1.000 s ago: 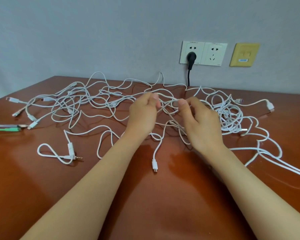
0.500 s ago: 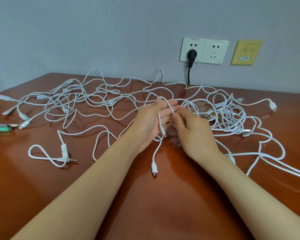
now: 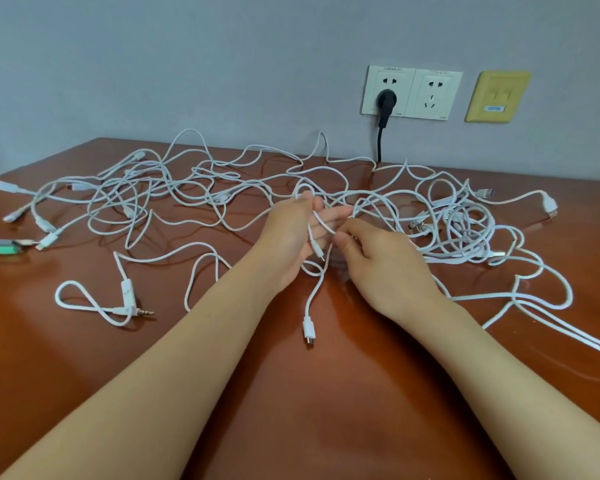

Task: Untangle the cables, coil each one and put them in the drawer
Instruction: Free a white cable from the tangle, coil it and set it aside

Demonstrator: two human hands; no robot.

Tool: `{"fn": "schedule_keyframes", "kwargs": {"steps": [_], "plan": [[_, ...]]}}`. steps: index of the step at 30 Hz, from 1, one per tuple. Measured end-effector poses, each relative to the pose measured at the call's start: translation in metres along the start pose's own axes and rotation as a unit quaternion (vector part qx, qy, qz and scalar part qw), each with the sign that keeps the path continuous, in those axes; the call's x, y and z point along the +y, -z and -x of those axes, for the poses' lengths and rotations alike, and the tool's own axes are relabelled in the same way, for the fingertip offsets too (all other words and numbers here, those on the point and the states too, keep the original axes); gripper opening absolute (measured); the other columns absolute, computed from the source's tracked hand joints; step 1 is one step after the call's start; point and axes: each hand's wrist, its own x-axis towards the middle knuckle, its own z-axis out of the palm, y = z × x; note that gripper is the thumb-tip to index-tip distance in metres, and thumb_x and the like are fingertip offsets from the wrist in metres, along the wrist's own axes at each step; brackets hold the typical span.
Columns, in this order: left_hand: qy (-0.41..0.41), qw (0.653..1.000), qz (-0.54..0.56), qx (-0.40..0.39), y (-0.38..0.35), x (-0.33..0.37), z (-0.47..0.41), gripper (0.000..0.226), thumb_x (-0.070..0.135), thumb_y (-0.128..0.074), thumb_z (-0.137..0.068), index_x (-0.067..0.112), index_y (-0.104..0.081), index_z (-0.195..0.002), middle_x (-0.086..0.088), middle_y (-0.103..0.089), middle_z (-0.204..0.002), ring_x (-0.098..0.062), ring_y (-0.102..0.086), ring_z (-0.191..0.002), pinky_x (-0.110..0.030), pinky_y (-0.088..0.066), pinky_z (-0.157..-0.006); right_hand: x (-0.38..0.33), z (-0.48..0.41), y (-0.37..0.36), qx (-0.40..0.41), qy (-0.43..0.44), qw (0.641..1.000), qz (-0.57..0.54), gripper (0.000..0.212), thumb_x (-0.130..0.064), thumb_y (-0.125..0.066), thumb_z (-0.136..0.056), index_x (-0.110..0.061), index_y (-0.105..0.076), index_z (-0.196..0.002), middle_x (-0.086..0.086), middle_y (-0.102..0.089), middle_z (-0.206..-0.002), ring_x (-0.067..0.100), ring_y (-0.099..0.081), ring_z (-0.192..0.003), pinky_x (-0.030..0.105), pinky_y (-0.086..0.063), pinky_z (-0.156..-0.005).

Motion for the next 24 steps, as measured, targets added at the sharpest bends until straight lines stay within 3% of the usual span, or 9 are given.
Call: {"fn": "schedule_keyframes", "kwargs": {"steps": [3,7,11,16,18,20,24], "plan": [[-0.012,1.000,0.002,0.014,0.002,0.001,-0.001,0.036,0.020,-0.024,-0.104,0.014,-0.040,-0.073,-0.005,-0.073,-0.069,-0.011,-0.070,-0.067,-0.022,-0.056,-0.065,0.000,0.000,0.000,0.016,-0.003,1.000,-0.014,0.014,-0.030,-0.040,-0.096,-0.023,-0.049,-0.087,0.012,-0.065,-0.088,0.037,-0.056,-0.088,0.043,-0.046,-0.076],[-0.027,0.999,0.024,-0.003,-0.007,-0.001,0.003,0.028,0.015,-0.025,-0.104,0.011,-0.041,-0.082,-0.004,-0.071,-0.078,-0.011,-0.068,-0.056,-0.019,-0.054,-0.055,0.002,0.000,-0.001,0.033,0.014,0.999,-0.029,0.016,-0.028,-0.043,-0.094,-0.020,-0.054,-0.086,0.011,-0.064,-0.081,0.036,-0.057,-0.082,0.044,-0.046,-0.074],[-0.025,1.000,0.000,0.014,-0.012,-0.007,0.005,0.029,0.013,-0.028,-0.103,0.009,-0.046,-0.081,-0.003,-0.068,-0.066,-0.008,-0.064,-0.050,-0.015,-0.046,-0.042,0.003,0.001,-0.004,0.022,0.030,0.999,-0.008,0.023,-0.029,-0.042,-0.095,-0.018,-0.060,-0.105,0.014,-0.066,-0.091,0.039,-0.057,-0.087,0.045,-0.046,-0.075],[-0.041,0.996,-0.037,0.072,-0.013,-0.005,0.004,0.029,0.012,-0.030,-0.103,0.011,-0.046,-0.079,0.004,-0.064,-0.050,-0.012,-0.062,-0.052,-0.020,-0.048,-0.048,-0.001,0.000,-0.004,-0.001,0.051,0.998,-0.027,0.021,-0.032,-0.044,-0.095,-0.022,-0.058,-0.107,0.013,-0.067,-0.095,0.039,-0.058,-0.092,0.045,-0.046,-0.080],[-0.057,0.992,-0.002,0.115,-0.010,0.001,0.000,0.029,0.007,-0.030,-0.101,0.011,-0.045,-0.077,0.003,-0.059,-0.044,-0.012,-0.058,-0.052,-0.026,-0.049,-0.052,-0.002,0.001,-0.004,-0.018,0.049,0.998,-0.029,0.016,-0.035,-0.043,-0.095,-0.023,-0.053,-0.098,0.015,-0.065,-0.091,0.040,-0.057,-0.092,0.045,-0.045,-0.080],[-0.067,0.984,0.083,0.141,-0.002,0.011,-0.005,0.032,0.000,-0.027,-0.099,0.009,-0.043,-0.073,0.000,-0.047,-0.044,-0.007,-0.050,-0.038,-0.021,-0.051,-0.048,-0.003,0.002,-0.002,-0.028,0.044,0.998,-0.023,0.020,-0.037,-0.040,-0.097,-0.019,-0.049,-0.095,0.016,-0.063,-0.089,0.040,-0.056,-0.091,0.046,-0.045,-0.079],[-0.036,0.981,0.134,0.138,0.016,0.021,-0.012,0.039,-0.006,-0.016,-0.095,0.011,-0.037,-0.067,0.007,-0.032,-0.032,-0.003,-0.026,-0.025,-0.011,-0.028,-0.033,-0.005,0.002,0.006,-0.035,0.057,0.998,-0.010,0.017,-0.038,-0.042,-0.097,-0.023,-0.050,-0.097,0.006,-0.060,-0.075,0.036,-0.057,-0.086,0.042,-0.045,-0.076]]}}
